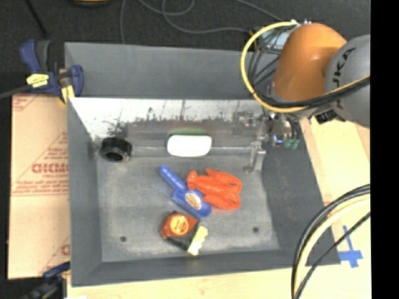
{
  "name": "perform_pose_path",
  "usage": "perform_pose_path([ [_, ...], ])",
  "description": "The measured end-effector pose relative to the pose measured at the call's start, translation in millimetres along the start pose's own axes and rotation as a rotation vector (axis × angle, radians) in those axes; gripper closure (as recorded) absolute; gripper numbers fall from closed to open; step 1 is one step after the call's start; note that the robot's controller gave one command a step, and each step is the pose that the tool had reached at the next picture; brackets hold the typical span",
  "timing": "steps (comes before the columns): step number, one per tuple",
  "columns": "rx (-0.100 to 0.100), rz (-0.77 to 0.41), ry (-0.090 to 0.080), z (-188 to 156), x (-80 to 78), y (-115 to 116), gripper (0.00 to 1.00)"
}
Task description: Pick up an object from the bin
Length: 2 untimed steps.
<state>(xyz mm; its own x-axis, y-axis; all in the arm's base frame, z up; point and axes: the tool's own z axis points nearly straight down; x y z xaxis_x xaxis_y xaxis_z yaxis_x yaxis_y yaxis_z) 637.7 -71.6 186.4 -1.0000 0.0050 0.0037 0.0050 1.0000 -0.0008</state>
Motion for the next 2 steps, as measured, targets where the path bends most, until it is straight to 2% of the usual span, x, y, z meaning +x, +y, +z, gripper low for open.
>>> perform_pose_path([
  [1,0.001,-0.001,-0.008,-5.3,-1.6,0.0,0.00],
  [2,-0.001,0.056,-0.013,43.8,15.5,0.9,0.00],
])
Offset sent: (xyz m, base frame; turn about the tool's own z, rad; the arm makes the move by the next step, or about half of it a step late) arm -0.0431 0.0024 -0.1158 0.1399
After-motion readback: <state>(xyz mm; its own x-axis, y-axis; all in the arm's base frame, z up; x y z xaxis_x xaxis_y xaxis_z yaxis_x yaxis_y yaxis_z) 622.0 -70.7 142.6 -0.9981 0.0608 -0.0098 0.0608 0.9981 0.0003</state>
